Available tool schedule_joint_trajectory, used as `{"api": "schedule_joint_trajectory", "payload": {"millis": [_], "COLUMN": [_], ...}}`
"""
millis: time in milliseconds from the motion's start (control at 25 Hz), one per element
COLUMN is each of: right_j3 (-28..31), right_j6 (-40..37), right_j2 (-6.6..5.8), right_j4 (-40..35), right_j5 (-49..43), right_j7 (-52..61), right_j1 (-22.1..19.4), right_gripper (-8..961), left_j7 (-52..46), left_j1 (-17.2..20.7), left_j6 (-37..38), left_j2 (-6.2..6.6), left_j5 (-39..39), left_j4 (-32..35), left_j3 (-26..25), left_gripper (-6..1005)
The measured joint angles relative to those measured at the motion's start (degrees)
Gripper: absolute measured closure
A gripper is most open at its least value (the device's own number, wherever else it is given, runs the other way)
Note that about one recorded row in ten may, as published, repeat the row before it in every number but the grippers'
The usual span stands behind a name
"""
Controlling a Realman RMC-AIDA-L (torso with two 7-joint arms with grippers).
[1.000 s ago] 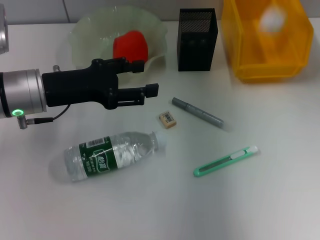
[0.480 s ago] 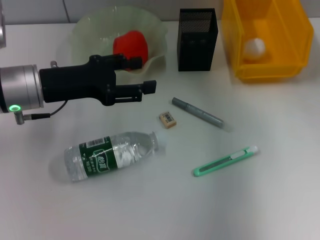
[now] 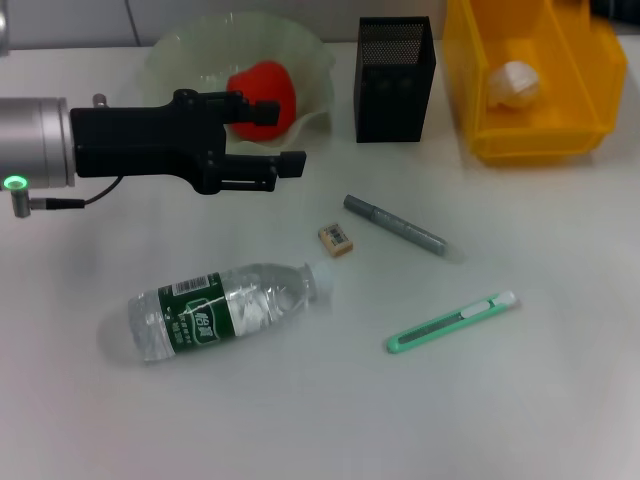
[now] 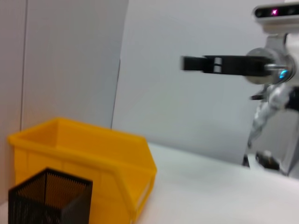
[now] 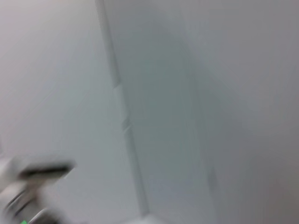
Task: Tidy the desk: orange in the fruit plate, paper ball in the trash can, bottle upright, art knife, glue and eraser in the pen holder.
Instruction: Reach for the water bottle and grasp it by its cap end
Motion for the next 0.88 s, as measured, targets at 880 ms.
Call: {"api": "schedule_joint_trajectory", "payload": {"millis": [880], "right_j3": [0.3], "right_j6": [-2.2], "right_j2": [2.42], "right_j4": [-1.0], "right_j5": [-26.1], "right_j7": [-0.6], "right_j1": [-0.3], "right_gripper": [252], "left_j7": [-38.6], "left_j1": [-18.6], "left_j6": [8.0], "left_j2": [-7.19], "left_j5": [39.2], "left_j4": [18.1], "left_j3": [2.6], "left_gripper": [214]}}
